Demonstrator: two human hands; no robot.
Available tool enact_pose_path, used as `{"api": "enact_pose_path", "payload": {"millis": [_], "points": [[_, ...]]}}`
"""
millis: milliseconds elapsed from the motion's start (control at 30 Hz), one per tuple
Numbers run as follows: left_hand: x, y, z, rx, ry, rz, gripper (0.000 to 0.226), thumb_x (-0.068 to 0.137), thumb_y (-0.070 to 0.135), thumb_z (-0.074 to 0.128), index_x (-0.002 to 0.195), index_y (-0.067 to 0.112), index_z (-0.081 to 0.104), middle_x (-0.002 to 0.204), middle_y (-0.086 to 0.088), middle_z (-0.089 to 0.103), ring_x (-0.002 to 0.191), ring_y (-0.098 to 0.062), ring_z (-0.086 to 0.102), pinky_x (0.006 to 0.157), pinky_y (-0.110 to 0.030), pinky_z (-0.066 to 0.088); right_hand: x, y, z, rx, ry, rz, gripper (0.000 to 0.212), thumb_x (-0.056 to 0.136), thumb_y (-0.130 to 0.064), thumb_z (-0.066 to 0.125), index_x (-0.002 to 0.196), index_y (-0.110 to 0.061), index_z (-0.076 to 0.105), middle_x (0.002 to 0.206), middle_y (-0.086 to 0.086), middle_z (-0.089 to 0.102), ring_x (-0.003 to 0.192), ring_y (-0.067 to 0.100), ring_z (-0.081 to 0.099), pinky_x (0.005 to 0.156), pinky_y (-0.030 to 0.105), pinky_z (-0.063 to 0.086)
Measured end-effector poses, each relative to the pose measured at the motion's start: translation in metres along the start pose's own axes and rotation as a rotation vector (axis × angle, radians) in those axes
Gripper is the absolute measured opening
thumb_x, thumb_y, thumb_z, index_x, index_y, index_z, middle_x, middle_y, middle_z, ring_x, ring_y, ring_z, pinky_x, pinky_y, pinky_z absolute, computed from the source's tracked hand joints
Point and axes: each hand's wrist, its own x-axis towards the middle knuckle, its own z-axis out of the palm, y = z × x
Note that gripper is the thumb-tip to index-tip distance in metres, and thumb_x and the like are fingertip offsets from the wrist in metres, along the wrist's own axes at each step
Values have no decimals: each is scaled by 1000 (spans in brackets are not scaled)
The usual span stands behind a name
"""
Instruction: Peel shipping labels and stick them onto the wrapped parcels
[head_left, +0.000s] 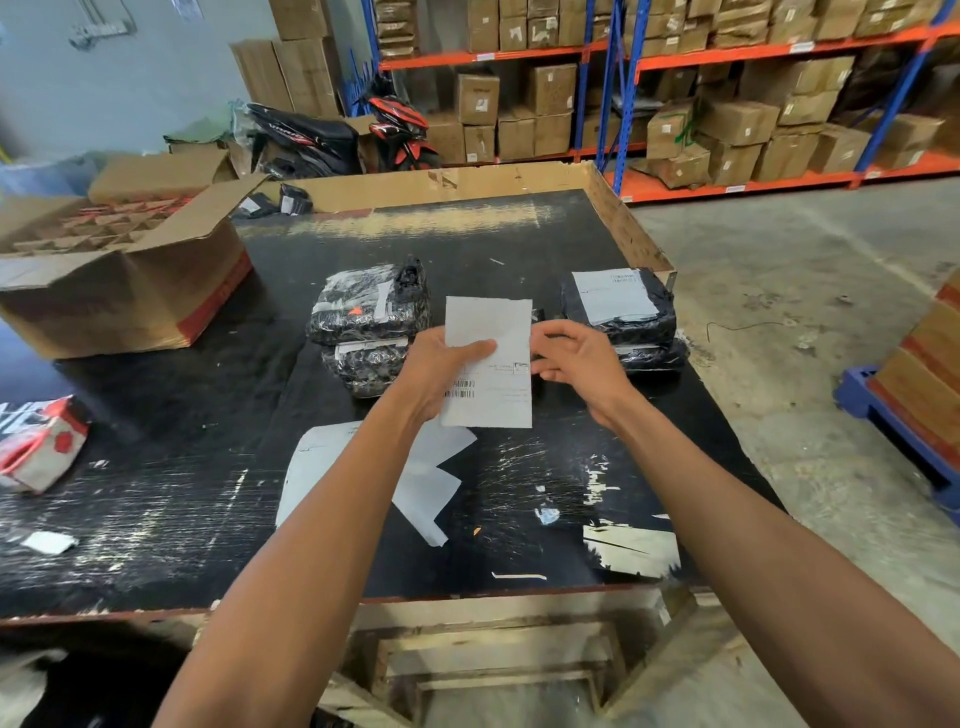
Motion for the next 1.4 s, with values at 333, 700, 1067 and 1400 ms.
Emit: {"api": "enact_pose_path", "payload": {"millis": [333,700,1067,1400], "points": [[4,0,-2,-47,-68,-30,25,83,9,78,106,8,69,101,-8,77,85,-24,75,69,-37,60,4,-6,-2,-11,15,-47,16,99,-13,61,108,-4,71,95,12,77,75,16,68,68,24,55],[8,-3,-5,-45,-90,-66,29,83,9,78,110,5,69,102,-10,77,84,-25,75,64,-35,59,6,-6,-2,-226,-9,-112,13,100,-17,59,96,-17,71,83,0,74,64,15,62,57,13,43],[4,0,-9,-147,-212,-190,24,86,5,73,109,6,69,101,-14,77,83,-27,74,65,-36,59,6,-7,-2,40,-166,-7,16,100,-7,53,90,-4,65,72,-1,62,60,6,49,55,18,35],[13,-1,12,360,186,373,58,75,24,85,124,18,54,108,-4,57,92,-17,56,86,-36,52,11,-9,7,77,-126,-34,27,97,0,51,76,-11,63,63,-6,59,55,4,49,52,16,36]]}}
